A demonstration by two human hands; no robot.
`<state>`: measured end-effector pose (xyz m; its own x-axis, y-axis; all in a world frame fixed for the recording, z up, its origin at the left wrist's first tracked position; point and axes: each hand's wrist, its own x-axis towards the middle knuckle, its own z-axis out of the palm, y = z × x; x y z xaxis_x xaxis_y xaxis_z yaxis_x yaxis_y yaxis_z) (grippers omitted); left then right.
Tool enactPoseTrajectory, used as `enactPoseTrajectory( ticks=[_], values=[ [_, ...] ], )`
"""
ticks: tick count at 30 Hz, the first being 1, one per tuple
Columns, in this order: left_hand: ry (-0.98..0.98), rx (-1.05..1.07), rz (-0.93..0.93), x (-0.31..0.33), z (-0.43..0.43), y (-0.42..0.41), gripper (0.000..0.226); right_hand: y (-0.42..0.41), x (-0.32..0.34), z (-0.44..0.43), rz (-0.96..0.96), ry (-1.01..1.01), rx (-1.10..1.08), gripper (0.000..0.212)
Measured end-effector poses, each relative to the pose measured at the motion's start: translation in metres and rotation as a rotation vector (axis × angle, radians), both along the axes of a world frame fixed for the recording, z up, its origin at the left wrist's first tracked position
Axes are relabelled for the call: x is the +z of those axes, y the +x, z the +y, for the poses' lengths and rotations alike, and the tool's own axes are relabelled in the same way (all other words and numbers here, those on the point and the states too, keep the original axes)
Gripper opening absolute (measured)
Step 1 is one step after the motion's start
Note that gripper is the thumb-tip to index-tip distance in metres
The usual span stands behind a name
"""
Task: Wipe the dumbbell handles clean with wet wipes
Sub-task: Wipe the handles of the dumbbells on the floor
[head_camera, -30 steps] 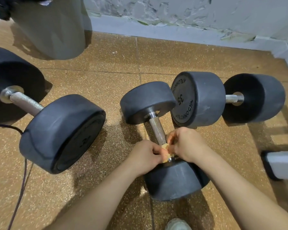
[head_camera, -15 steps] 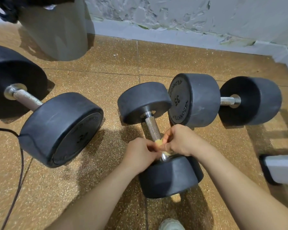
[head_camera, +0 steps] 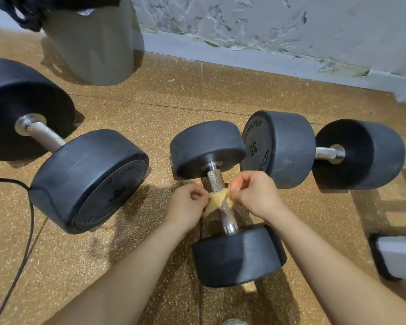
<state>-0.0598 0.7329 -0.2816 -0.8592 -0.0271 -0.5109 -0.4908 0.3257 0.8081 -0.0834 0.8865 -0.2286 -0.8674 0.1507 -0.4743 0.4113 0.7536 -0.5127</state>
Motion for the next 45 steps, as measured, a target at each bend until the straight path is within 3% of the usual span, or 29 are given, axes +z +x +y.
enactPoseTrajectory(
  ticks=[2,5,11,15,17,19,21,24,27,29,31,33,36,40,45],
  values=[
    [0.035,0.178,0.039,0.004,0.004,-0.005,0.003,-0.005,-0.008,-0.003,0.127,-0.006,-0.081,0.015],
    [0.097,0.311,0.055,0.005,0.012,-0.008,0.005,-0.005,-0.016,-0.007,0.111,-0.065,-0.085,0.019],
    [-0.15,0.257,0.126,0.004,0.02,-0.014,0.003,-0.017,-0.027,-0.016,0.149,-0.047,-0.149,0.007],
    [-0.109,0.352,0.133,-0.001,0.024,-0.018,0.01,-0.024,-0.035,-0.008,0.068,-0.25,-0.389,0.009],
    [-0.08,0.37,0.144,-0.001,0.024,-0.015,0.009,-0.024,-0.034,-0.01,0.101,-0.239,-0.33,0.006],
    [-0.072,0.27,0.138,0.001,0.023,-0.01,0.013,-0.024,-0.028,-0.015,0.13,-0.156,-0.133,0.005],
    [-0.035,0.171,0.137,0.002,0.019,-0.004,0.023,-0.022,-0.022,-0.019,0.169,-0.007,0.05,0.018],
    [-0.057,0.079,0.157,0.012,0.015,0.012,0.027,-0.018,-0.018,-0.015,0.205,0.053,0.179,0.016],
    [-0.019,-0.141,0.186,0.038,0.01,0.035,0.023,-0.011,-0.011,-0.001,0.029,0.126,0.351,0.018],
    [-0.027,-0.382,0.188,0.051,0.008,0.049,0.047,-0.008,-0.006,0.007,-0.098,0.107,0.414,0.016],
    [-0.172,-0.577,0.234,0.051,0.007,0.059,0.07,-0.012,-0.009,0.01,-0.104,-0.049,0.261,0.016],
    [-0.231,-0.573,0.251,0.051,0.007,0.063,0.067,-0.02,-0.02,0.007,0.001,-0.158,0.042,0.018],
    [-0.221,-0.553,0.244,0.054,0.006,0.066,0.054,-0.018,-0.024,0.004,0.043,-0.126,0.104,0.027],
    [-0.205,-0.552,0.173,0.056,-0.005,0.069,0.045,0.004,-0.015,0.019,-0.204,-0.18,0.267,0.028],
    [-0.175,-0.565,0.065,0.06,-0.032,0.073,0.047,-0.01,-0.025,-0.01,0.058,-0.382,-0.057,0.021]
  ],
)
